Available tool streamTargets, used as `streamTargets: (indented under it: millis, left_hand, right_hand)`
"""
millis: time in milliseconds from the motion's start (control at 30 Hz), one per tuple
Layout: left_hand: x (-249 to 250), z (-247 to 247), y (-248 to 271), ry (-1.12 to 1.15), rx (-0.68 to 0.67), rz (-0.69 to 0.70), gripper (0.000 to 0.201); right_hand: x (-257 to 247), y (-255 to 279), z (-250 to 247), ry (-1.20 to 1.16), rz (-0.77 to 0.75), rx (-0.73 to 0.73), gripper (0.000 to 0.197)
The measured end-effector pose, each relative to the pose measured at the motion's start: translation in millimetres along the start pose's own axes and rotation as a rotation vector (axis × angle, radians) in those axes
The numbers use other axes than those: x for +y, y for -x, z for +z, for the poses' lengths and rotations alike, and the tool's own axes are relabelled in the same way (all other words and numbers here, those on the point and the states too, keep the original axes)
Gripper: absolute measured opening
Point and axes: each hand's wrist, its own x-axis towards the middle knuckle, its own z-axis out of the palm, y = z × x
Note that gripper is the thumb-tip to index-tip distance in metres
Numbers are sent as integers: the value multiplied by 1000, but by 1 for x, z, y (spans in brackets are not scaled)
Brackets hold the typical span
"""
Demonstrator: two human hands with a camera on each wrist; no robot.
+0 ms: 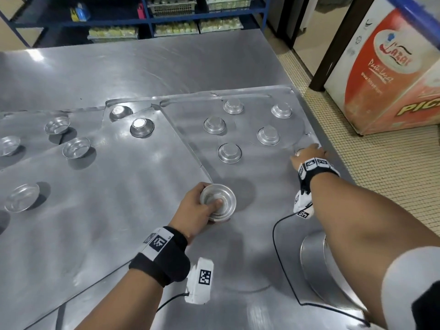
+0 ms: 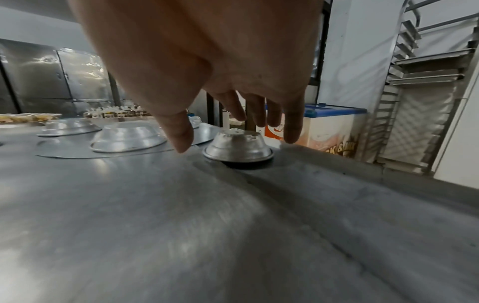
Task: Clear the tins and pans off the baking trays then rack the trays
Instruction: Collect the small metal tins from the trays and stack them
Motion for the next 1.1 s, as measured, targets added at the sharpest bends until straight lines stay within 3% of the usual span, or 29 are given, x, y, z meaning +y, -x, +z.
streamTargets:
  millis: [133,300,433,567,667,867,1100]
  left_hand:
    - [-2,3,-5,-41,4,-7,24]
    - [-4,4,-5,-29,8,-18,24]
    - [-4,3,0,-8,2,-21,23]
    - [-7,1,9,30,-8,-46,23]
    - [-8,-2,17,60,-6,-53,22]
    - [-11,-8,32,49,16,-55,24]
    - [-14,-16,49,153,-35,-61,64]
  right_hand:
    - [8,-27,12,-53,-13,-57,72]
    - [5,-8,-6,-168,-9,10,94]
    - [-2,14,-15,-225,-107,81,88]
    - [-14,52,-23,-325,-215,118,89]
    - [-16,89,-32,-437,-338,119,75]
    - [-6,181,-29,-816,-637,122,68]
    - [3,280,-19,-1088,-898,17,68]
